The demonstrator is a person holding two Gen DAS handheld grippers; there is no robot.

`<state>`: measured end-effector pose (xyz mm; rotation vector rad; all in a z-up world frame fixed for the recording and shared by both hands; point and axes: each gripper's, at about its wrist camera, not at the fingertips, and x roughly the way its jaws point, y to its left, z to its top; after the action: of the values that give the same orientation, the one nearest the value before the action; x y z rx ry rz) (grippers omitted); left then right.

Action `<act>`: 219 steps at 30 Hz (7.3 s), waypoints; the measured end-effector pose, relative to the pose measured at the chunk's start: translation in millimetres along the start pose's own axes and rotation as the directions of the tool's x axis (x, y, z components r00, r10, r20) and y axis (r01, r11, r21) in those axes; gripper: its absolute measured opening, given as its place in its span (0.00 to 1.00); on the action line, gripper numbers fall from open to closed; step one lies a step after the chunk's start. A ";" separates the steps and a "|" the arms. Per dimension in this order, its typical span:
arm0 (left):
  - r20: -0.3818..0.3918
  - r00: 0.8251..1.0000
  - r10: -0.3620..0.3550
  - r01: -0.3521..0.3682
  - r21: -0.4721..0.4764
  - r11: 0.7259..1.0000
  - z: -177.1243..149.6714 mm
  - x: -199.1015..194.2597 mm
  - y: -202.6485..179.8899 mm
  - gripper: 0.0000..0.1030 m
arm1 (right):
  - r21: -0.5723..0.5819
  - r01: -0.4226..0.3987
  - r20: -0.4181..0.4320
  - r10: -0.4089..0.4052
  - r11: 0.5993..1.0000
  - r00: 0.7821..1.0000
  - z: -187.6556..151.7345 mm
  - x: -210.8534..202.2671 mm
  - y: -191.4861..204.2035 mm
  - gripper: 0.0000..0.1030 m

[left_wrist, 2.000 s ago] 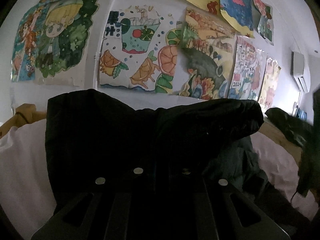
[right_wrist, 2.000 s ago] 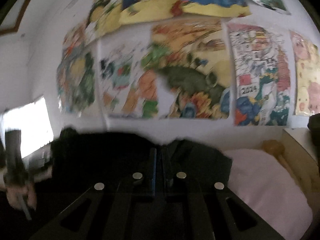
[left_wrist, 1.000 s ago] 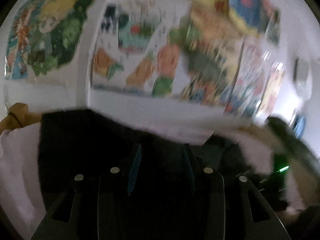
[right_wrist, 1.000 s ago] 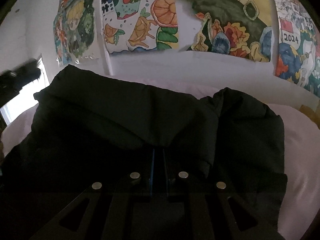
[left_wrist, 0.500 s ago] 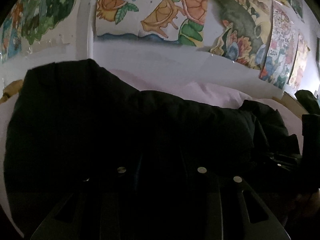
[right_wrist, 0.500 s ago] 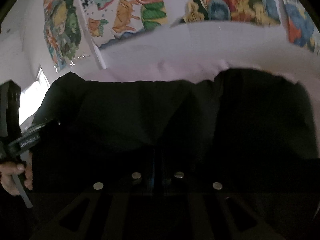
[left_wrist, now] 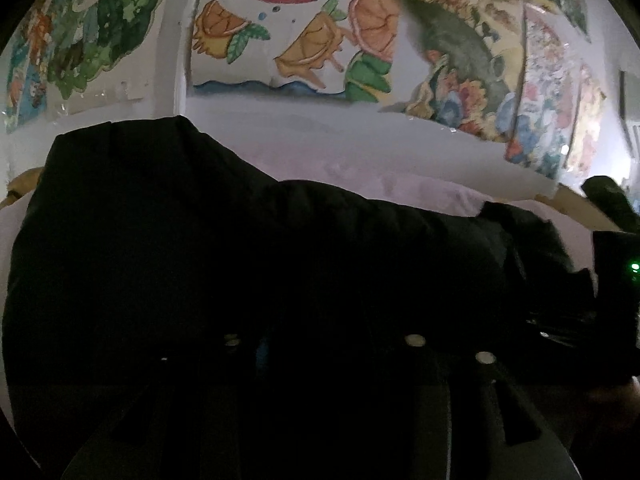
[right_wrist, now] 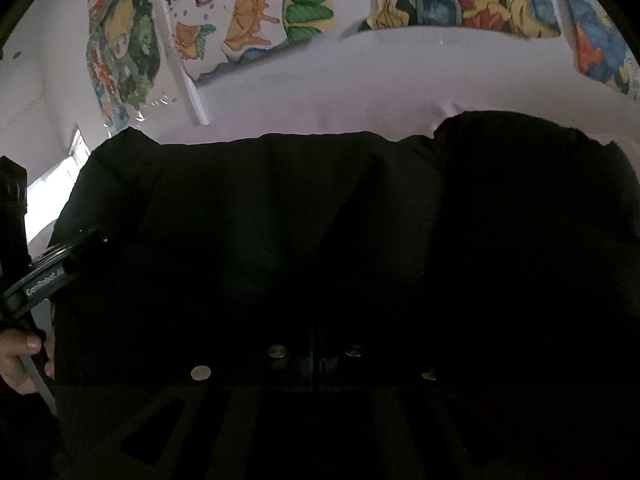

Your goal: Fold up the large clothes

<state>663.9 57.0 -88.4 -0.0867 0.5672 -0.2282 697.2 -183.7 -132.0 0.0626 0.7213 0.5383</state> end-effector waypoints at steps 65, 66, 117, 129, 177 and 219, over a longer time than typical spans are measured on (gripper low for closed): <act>-0.370 0.928 0.047 0.212 0.627 0.749 -193.8 -417.1 -145.4 0.98 | -0.545 -0.017 -0.311 -0.183 0.838 0.933 -245.0 -378.0 203.9 1.00; -0.377 0.924 0.063 0.210 0.638 0.740 -198.2 -415.2 -145.2 0.98 | -0.546 -0.037 -0.333 -0.176 0.837 0.926 -247.8 -374.9 204.2 1.00; -0.227 0.838 0.497 -0.102 0.828 0.551 -226.1 -361.8 -86.1 0.60 | -0.725 0.239 -0.193 -0.524 0.646 0.830 -285.3 -342.4 167.9 0.35; -0.059 0.932 0.358 -0.223 0.686 0.692 -150.2 -416.3 -101.8 0.06 | -0.633 0.356 0.039 -0.431 0.687 0.901 -219.1 -399.6 182.3 0.07; 0.104 0.828 0.550 -0.554 0.295 0.778 95.8 -249.8 -58.1 0.04 | -0.238 0.629 0.257 -0.577 0.740 0.775 69.5 -272.3 102.0 0.06; 0.033 0.993 0.115 -0.119 0.152 0.981 32.8 -164.8 -47.8 0.90 | -0.152 0.267 0.164 -0.242 0.952 0.956 18.7 -182.9 70.8 0.83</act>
<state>537.6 50.4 32.1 0.0936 0.5274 -0.1554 563.8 -209.7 10.7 -0.1509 0.5290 0.3421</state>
